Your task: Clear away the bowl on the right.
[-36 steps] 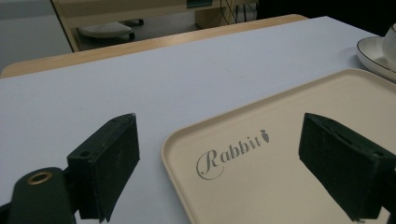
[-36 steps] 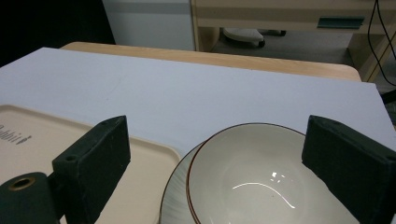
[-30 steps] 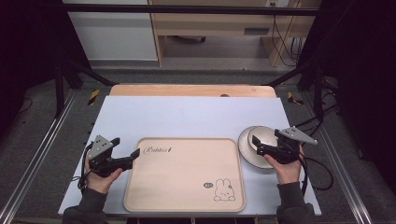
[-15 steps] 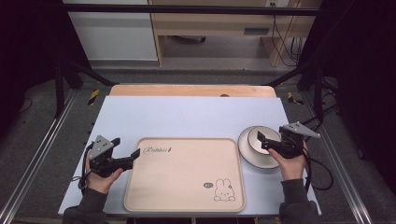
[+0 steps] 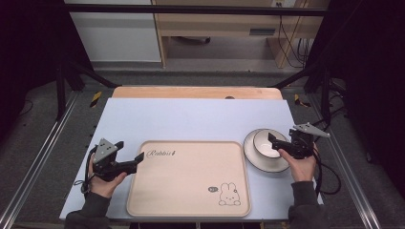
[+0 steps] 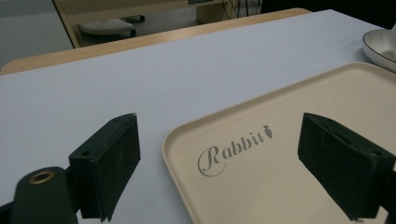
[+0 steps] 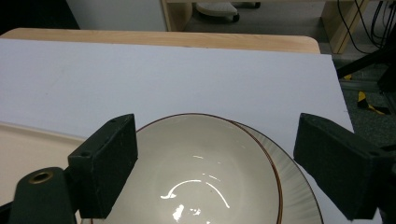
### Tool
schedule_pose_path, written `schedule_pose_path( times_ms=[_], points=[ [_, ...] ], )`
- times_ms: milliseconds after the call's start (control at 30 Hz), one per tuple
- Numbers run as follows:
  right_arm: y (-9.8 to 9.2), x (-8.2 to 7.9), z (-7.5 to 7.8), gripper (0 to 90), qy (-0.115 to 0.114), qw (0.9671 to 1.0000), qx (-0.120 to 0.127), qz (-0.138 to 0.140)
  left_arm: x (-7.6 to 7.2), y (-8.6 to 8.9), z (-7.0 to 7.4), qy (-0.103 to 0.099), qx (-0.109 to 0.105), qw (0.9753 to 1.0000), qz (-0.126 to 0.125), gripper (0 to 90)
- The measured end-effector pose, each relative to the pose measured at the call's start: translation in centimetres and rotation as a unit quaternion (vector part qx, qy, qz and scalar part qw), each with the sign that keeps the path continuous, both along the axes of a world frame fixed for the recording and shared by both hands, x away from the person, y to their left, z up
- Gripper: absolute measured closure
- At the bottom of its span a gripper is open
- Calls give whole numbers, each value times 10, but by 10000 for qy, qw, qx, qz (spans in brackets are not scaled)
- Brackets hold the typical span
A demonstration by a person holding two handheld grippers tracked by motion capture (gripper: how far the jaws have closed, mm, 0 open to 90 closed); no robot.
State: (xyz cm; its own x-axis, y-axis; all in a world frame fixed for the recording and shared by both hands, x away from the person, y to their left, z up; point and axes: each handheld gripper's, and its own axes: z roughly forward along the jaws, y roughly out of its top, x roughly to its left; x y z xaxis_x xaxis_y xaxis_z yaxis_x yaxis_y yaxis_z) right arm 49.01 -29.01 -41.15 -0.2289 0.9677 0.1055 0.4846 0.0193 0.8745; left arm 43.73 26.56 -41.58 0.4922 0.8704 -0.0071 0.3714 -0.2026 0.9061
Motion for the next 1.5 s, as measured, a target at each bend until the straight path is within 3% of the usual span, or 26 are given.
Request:
schedule_pose_path(
  times_ms=[300,733,1500],
  points=[
    [-7,5,-6,177,118,9999,-73,-92,0,1,0,9,1,10000,-2,129],
    [-18,15,-22,284,589,9976,-173,-320,1,1,-1,32,3,10000,3,137],
    [-22,22,-34,524,1180,9926,-193,-215,2,-1,-3,50,67,10000,-19,147]
  ],
)
